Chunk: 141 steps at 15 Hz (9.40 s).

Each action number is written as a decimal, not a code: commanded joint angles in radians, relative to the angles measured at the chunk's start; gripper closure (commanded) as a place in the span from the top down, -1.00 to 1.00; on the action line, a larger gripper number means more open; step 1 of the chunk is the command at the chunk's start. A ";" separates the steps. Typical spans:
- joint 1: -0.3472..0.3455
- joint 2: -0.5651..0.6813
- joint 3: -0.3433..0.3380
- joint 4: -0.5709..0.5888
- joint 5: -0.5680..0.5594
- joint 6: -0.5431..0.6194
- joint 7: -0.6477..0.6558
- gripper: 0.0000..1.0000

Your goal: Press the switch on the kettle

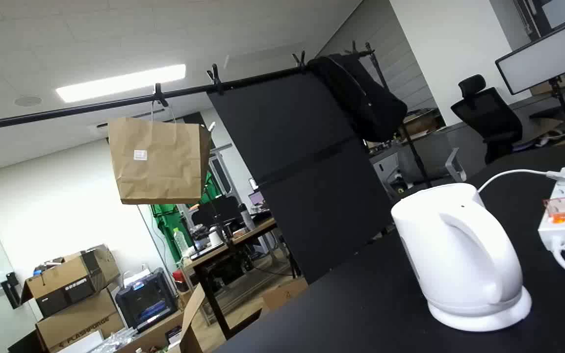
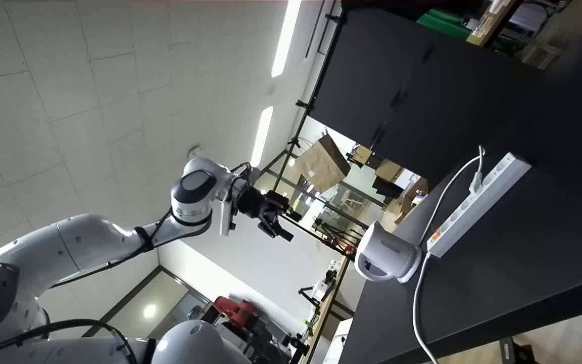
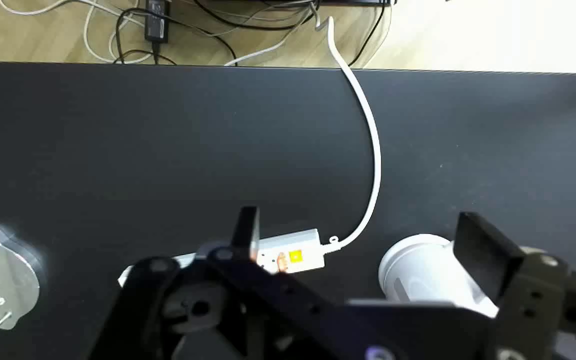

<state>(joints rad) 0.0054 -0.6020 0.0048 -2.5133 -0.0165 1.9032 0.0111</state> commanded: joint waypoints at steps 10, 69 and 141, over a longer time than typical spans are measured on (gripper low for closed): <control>-0.001 0.001 0.001 0.002 0.001 -0.002 0.000 1.00; 0.275 0.854 0.211 0.206 -0.192 0.920 -0.012 1.00; 0.310 0.873 0.175 0.281 -0.290 0.628 0.042 1.00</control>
<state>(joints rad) 0.2971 0.2498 0.1922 -2.2501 -0.2652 2.5581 -0.0058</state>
